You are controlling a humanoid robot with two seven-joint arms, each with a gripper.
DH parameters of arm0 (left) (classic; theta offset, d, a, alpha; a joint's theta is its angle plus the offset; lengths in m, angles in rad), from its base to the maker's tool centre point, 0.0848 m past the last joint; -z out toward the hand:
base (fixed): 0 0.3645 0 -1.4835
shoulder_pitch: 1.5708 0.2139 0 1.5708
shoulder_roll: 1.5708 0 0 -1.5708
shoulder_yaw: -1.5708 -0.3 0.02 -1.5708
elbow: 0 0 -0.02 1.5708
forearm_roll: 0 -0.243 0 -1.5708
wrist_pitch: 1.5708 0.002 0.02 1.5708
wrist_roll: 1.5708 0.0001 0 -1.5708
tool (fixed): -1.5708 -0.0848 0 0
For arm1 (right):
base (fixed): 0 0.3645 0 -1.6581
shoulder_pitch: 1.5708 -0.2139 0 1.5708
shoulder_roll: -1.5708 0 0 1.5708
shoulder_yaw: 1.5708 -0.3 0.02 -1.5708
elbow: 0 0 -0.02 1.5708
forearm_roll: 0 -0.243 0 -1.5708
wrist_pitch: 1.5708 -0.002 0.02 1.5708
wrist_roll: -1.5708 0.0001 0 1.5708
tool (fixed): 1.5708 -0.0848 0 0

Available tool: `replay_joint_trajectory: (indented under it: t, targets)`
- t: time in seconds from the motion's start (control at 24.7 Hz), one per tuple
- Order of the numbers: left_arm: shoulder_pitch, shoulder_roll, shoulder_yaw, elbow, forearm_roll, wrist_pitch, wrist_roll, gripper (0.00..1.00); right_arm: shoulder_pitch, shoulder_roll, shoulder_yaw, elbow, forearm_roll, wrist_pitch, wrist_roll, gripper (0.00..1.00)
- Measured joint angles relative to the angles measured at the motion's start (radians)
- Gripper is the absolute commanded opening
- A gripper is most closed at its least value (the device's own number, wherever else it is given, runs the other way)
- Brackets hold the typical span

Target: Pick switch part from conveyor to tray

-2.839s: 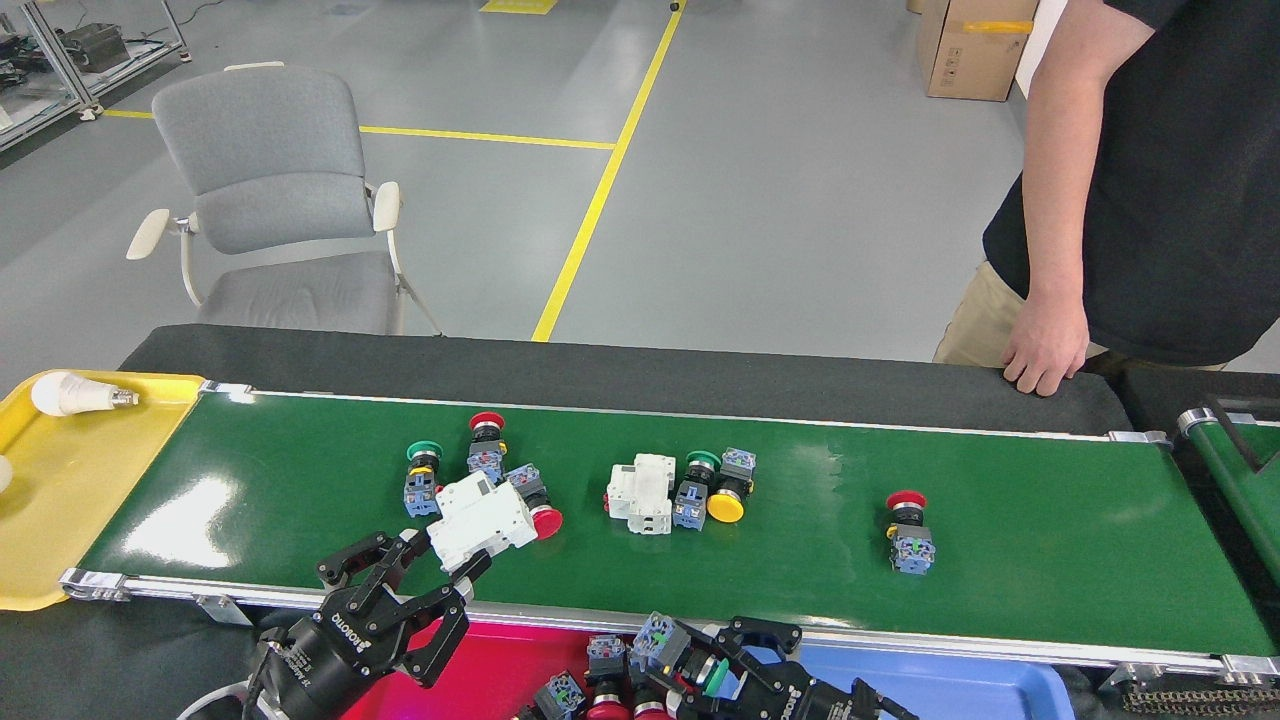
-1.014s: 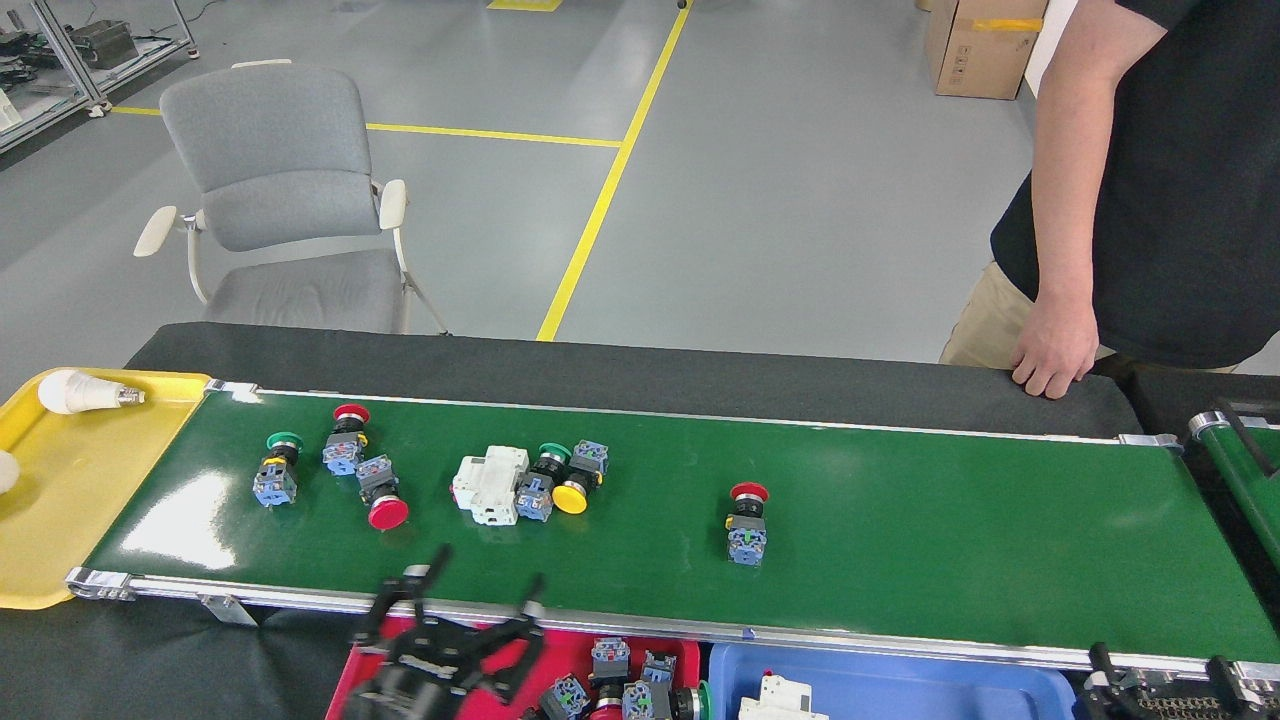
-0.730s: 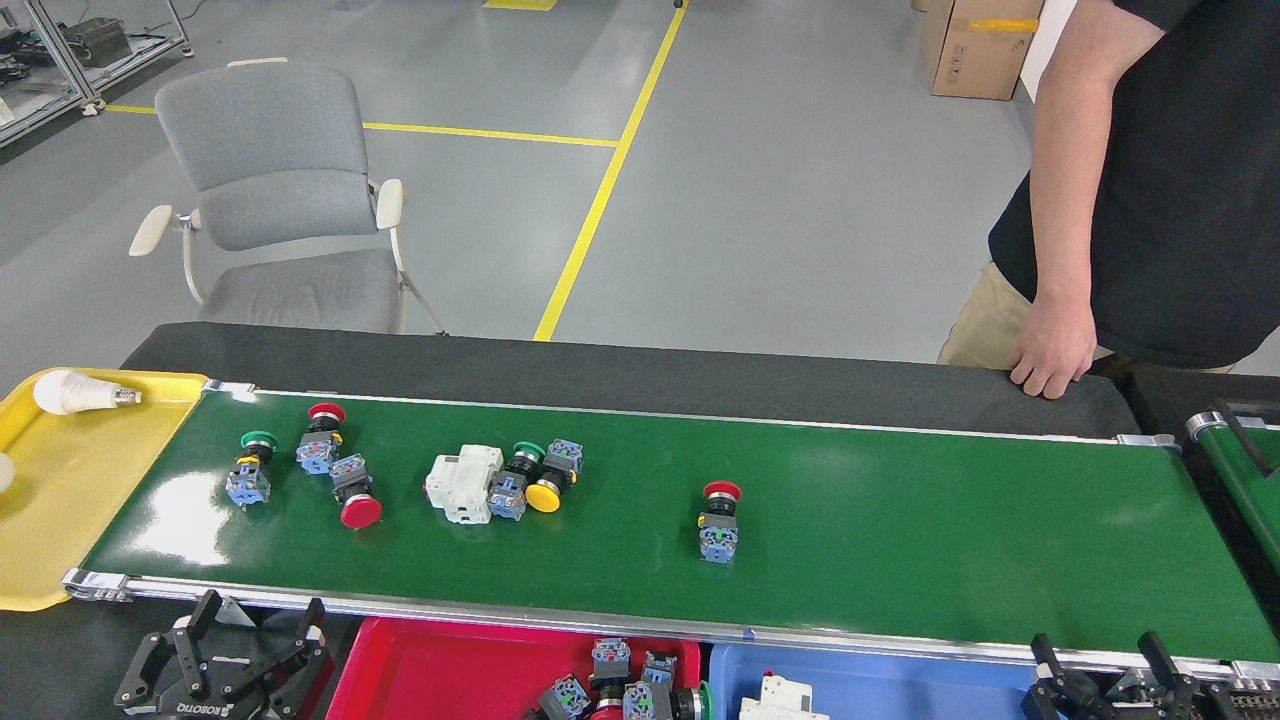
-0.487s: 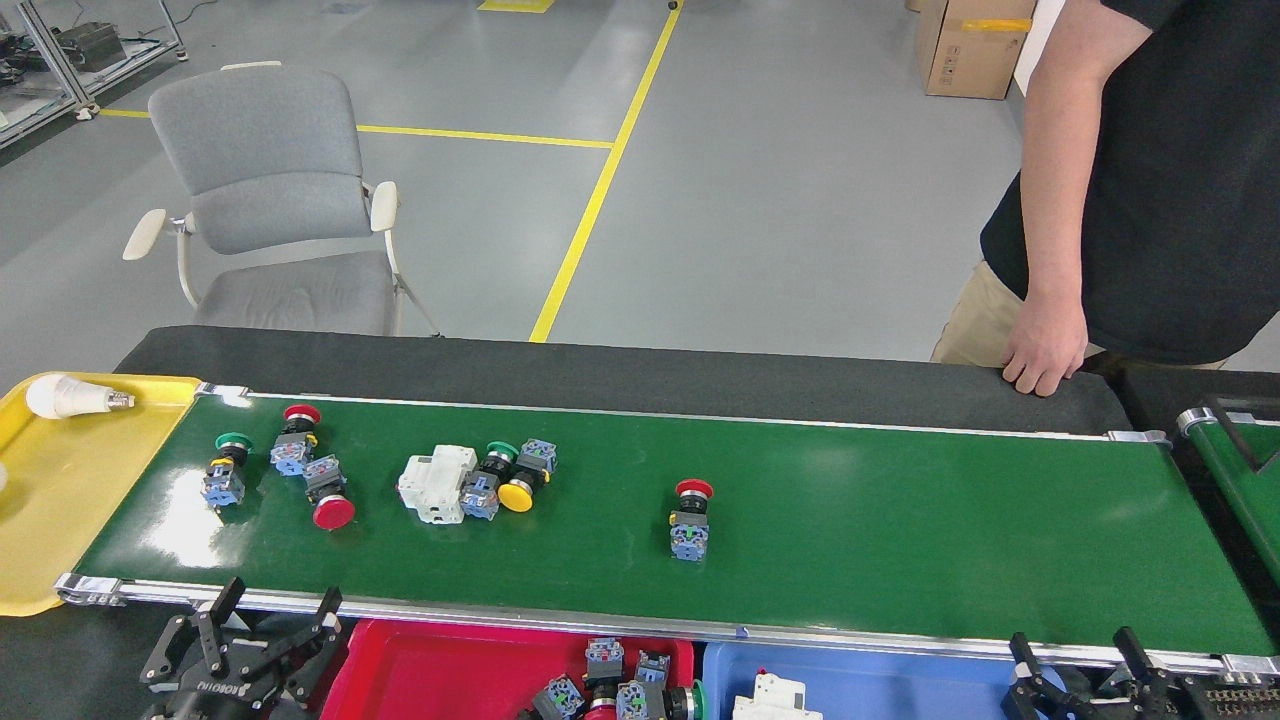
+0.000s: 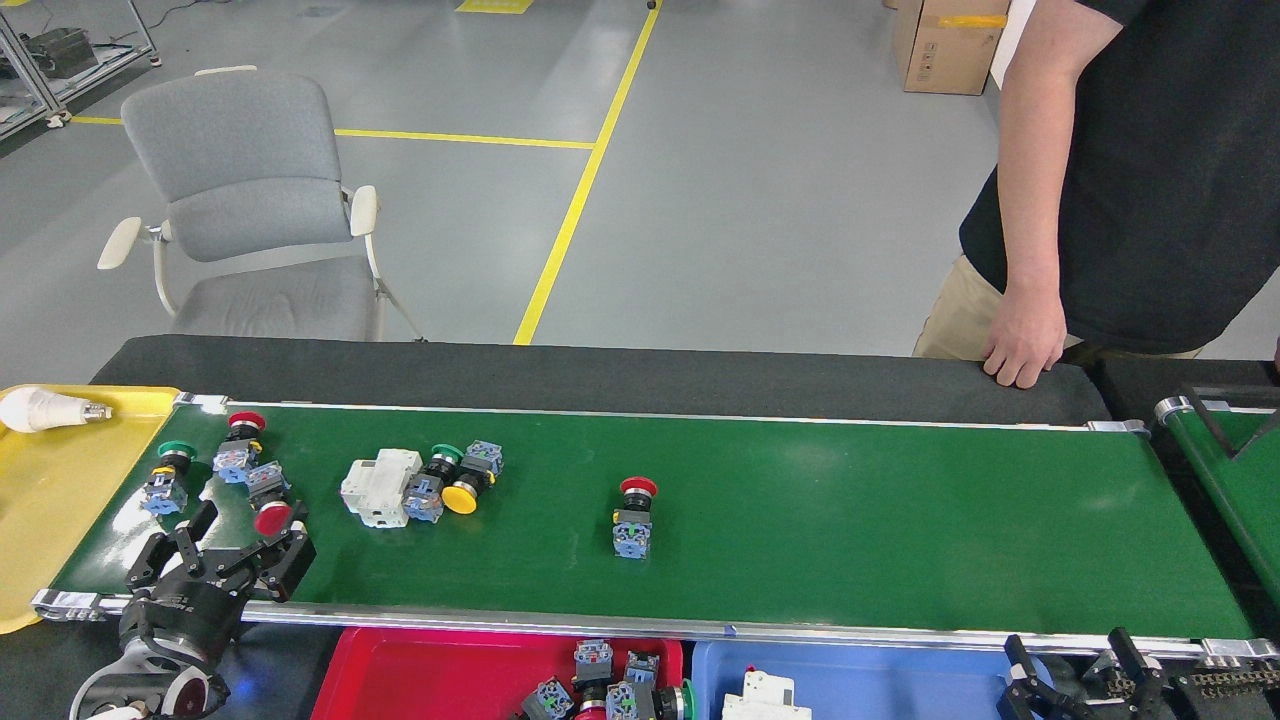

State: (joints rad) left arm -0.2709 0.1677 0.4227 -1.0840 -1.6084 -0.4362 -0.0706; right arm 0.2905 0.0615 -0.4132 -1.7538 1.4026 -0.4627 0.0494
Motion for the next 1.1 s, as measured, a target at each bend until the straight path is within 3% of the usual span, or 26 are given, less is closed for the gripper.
replay_joint_trajectory:
  t: [0.04,0.12,0.16,0.2,0.24,0.45,0.65,0.93,0.97,1.1]
  targets:
    - [-0.009,0.008,0.0,0.021,0.0,0.011,0.0,0.96,0.0,0.0,0.001,0.0,0.0,0.0,0.0,0.98]
    - [-0.028,0.024,0.0,0.062,0.0,0.025,-0.003,0.79,0.0,0.0,0.001,0.0,0.0,0.0,0.002,0.98]
    - [-0.035,0.032,0.0,0.078,0.0,0.031,-0.003,0.66,0.0,0.0,0.001,0.0,0.0,0.0,0.002,0.98]
    - [-0.041,0.039,0.0,0.095,0.0,0.034,-0.003,0.4,0.0,0.0,0.002,0.0,0.0,0.0,0.002,0.98]
    - [-0.042,0.045,0.0,0.11,0.0,0.039,0.0,0.31,0.0,-0.002,0.007,0.0,0.0,0.0,0.003,0.98]
    - [-0.047,0.057,0.005,0.151,0.002,0.065,0.013,0.11,0.0,-0.004,0.041,0.001,0.0,0.0,0.004,0.98]
    - [-0.007,0.053,-0.01,0.088,0.051,0.044,0.034,0.09,0.002,-0.004,0.042,0.001,-0.001,-0.004,0.005,0.98]
    - [0.287,-0.019,-0.136,-0.351,0.134,-0.125,0.04,0.12,0.004,-0.004,0.039,0.006,-0.004,0.004,0.006,0.98]
    - [0.327,-0.03,-0.171,-0.406,0.136,-0.148,0.041,0.14,0.004,-0.004,0.035,0.006,-0.005,0.006,0.006,0.98]
    - [0.453,-0.045,-0.283,-0.57,0.138,-0.217,0.043,0.32,0.007,-0.004,0.005,0.008,-0.006,0.009,0.007,0.98]
